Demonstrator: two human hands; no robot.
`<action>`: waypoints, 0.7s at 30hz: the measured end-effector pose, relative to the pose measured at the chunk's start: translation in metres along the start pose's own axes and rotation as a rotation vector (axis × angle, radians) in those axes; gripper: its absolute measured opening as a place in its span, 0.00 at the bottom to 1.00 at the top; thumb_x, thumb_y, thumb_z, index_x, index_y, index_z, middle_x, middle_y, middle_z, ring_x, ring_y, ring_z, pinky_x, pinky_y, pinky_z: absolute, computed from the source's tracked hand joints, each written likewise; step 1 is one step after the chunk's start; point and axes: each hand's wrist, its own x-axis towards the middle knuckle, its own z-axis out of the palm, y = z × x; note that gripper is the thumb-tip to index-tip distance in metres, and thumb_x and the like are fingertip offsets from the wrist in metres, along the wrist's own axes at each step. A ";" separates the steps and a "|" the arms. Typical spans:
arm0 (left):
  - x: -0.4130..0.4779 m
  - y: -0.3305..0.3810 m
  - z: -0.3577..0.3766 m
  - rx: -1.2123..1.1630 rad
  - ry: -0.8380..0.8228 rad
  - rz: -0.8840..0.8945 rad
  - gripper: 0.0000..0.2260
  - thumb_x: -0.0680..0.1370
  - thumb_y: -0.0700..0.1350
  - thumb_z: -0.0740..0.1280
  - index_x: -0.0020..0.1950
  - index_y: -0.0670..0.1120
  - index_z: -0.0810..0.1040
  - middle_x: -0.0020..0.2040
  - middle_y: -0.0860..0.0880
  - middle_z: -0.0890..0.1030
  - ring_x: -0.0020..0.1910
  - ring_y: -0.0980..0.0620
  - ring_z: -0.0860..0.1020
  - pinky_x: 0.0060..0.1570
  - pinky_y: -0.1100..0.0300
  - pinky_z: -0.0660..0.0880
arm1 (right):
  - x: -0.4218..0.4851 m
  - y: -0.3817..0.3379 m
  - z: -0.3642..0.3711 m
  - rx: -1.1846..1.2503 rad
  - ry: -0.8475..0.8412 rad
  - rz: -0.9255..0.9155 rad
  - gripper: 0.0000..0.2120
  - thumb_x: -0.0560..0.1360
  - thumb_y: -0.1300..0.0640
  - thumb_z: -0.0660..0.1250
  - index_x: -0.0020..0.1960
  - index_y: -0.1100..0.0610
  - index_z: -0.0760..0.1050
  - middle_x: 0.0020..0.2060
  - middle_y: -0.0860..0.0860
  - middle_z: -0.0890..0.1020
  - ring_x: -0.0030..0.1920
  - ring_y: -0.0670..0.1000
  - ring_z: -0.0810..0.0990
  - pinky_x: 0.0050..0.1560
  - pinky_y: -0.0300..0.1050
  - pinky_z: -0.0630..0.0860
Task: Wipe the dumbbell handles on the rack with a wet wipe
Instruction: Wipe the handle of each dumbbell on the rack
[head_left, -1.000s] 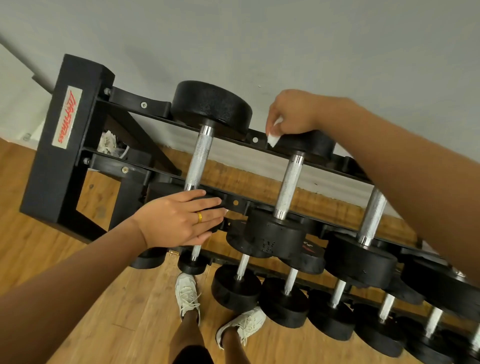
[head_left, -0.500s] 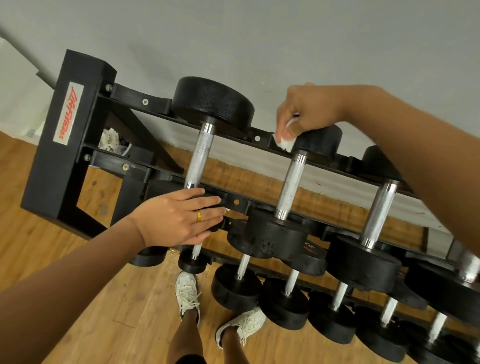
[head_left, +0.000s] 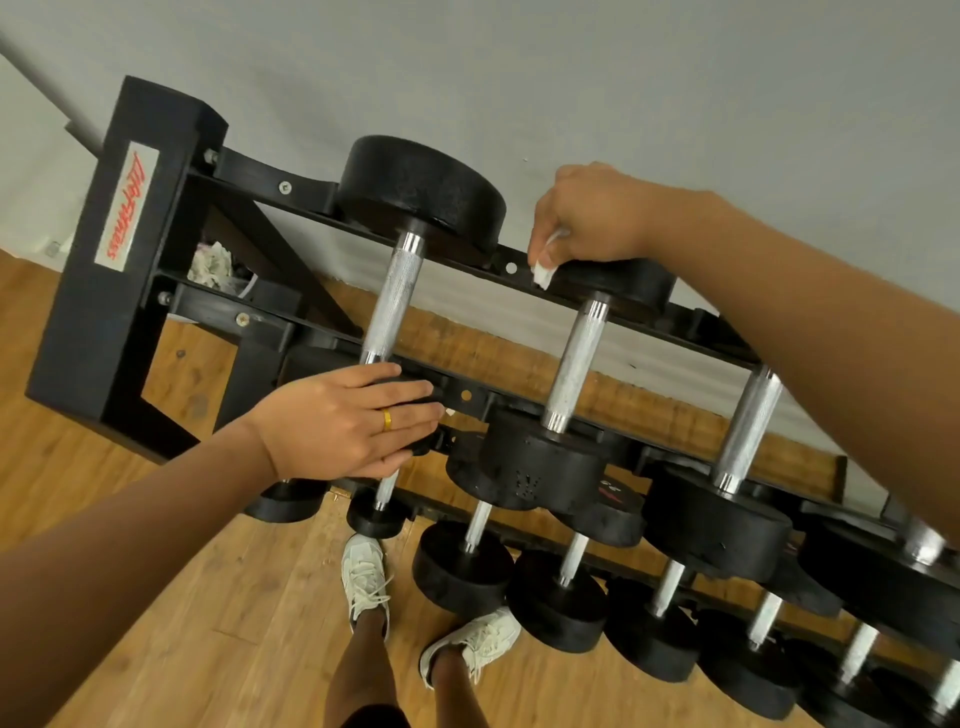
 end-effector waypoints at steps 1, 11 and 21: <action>0.000 0.000 -0.001 0.001 -0.001 -0.002 0.18 0.87 0.51 0.57 0.67 0.45 0.82 0.67 0.47 0.82 0.69 0.45 0.78 0.71 0.47 0.68 | -0.013 0.000 0.000 -0.007 0.047 -0.030 0.08 0.78 0.52 0.70 0.55 0.47 0.85 0.52 0.45 0.83 0.54 0.49 0.69 0.55 0.50 0.66; 0.016 0.006 -0.016 0.007 -0.188 0.015 0.20 0.86 0.49 0.55 0.64 0.43 0.83 0.65 0.44 0.82 0.69 0.44 0.78 0.79 0.46 0.55 | -0.129 -0.015 0.066 0.430 0.613 0.393 0.14 0.79 0.55 0.69 0.65 0.54 0.80 0.49 0.49 0.78 0.50 0.51 0.77 0.53 0.43 0.70; 0.025 -0.006 -0.019 -0.088 -0.284 0.212 0.16 0.83 0.52 0.65 0.65 0.46 0.84 0.66 0.47 0.82 0.71 0.47 0.76 0.77 0.46 0.63 | -0.117 -0.054 0.184 1.687 0.861 0.815 0.05 0.80 0.60 0.68 0.53 0.51 0.77 0.50 0.49 0.83 0.47 0.48 0.85 0.48 0.43 0.83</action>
